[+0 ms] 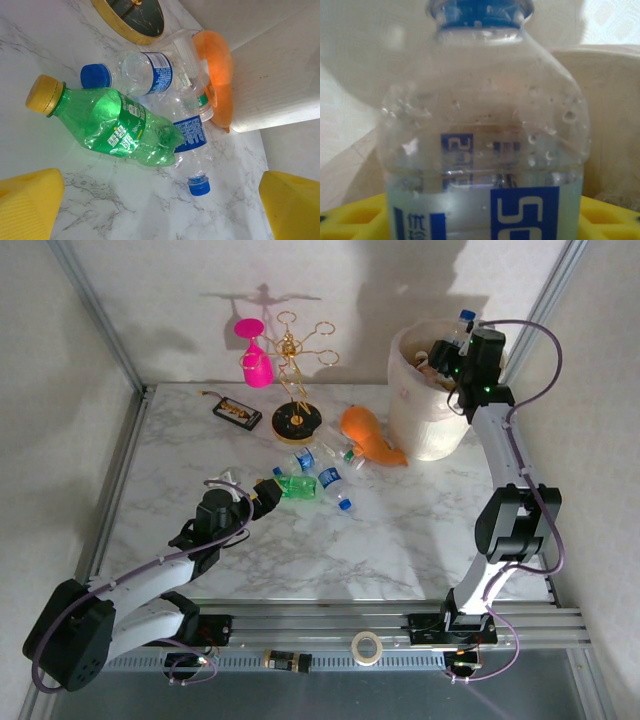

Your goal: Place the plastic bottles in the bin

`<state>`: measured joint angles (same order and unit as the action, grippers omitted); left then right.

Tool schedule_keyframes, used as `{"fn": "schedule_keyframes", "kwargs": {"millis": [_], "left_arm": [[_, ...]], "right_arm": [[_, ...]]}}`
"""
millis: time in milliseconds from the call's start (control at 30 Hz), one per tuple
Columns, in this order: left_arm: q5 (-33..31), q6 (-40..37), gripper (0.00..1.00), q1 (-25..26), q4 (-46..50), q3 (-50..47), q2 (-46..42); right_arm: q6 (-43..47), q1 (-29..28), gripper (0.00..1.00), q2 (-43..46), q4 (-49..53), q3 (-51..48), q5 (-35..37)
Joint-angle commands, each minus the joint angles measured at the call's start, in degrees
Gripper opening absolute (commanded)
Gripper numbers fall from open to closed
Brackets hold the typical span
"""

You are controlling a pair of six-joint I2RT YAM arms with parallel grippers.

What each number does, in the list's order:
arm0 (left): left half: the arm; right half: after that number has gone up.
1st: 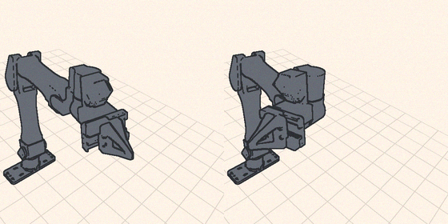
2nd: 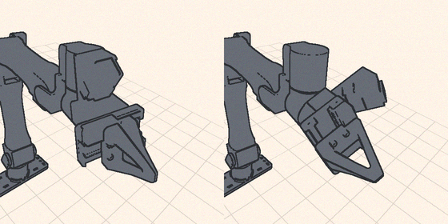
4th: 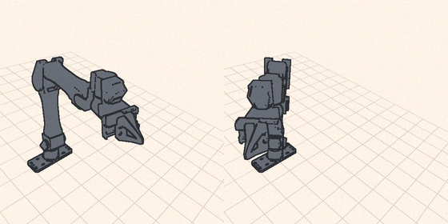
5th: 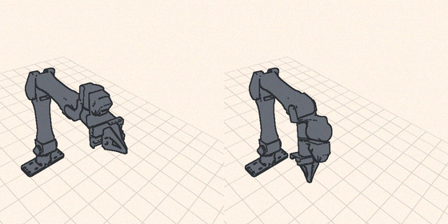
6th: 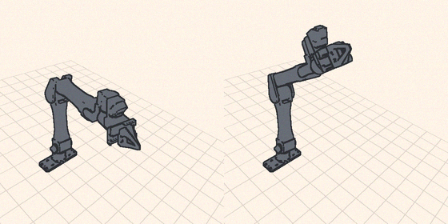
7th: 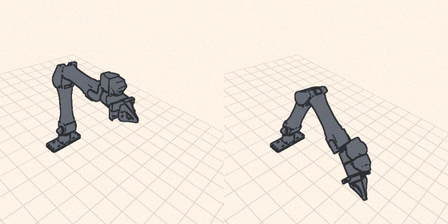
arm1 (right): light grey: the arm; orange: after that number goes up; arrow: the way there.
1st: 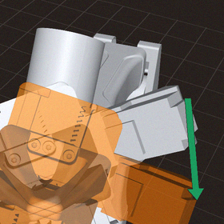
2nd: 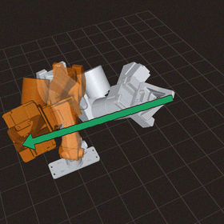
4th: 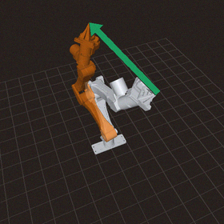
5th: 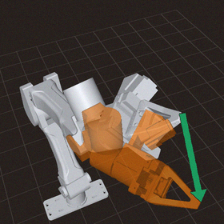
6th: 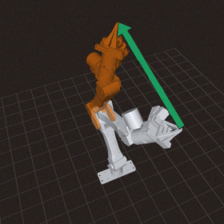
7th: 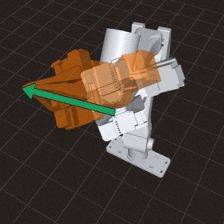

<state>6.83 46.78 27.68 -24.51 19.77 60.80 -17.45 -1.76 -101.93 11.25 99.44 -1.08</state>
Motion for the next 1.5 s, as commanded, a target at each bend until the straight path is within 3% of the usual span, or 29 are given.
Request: {"fn": "schedule_keyframes", "kwargs": {"millis": [0, 233, 467, 867, 1067, 1467], "left_arm": [[-2.24, 1.15, 1.0, 0.53, 0.25, 0.7, -0.41], [-3.97, 3.62, 0.99, 0.73, -1.48, -0.81, -0.34], [-5.15, 6.22, 1.0, 1.05, -3.72, -0.98, 1.2], [-9.76, 16.48, 0.99, 4.06, -6.35, -1.56, 6.04], [-8.81, 21.03, 0.99, 5.66, -2.89, 3.19, 12.68], [-13.62, 29.87, 0.99, 8.18, 5.5, 13.6, 24.99]], "right_arm": [[-1.16, -0.16, 0.77, 1.04, -0.5, 4.04, -1.24], [-1.76, -0.21, 0.99, 6.96, -3.02, 2.43, -3.97], [-1.13, -4.28, 0.99, 16.49, -7.78, -6.38, -4.2], [0.68, -22.68, 0.99, 30.94, -18.25, -31.17, 2.78], [-0.64, -29.17, 0.99, 30.51, -22.69, -40.9, 3.81], [-4.6, -32.36, 0.99, 26.35, -18.72, -46.92, -0.11]]}}
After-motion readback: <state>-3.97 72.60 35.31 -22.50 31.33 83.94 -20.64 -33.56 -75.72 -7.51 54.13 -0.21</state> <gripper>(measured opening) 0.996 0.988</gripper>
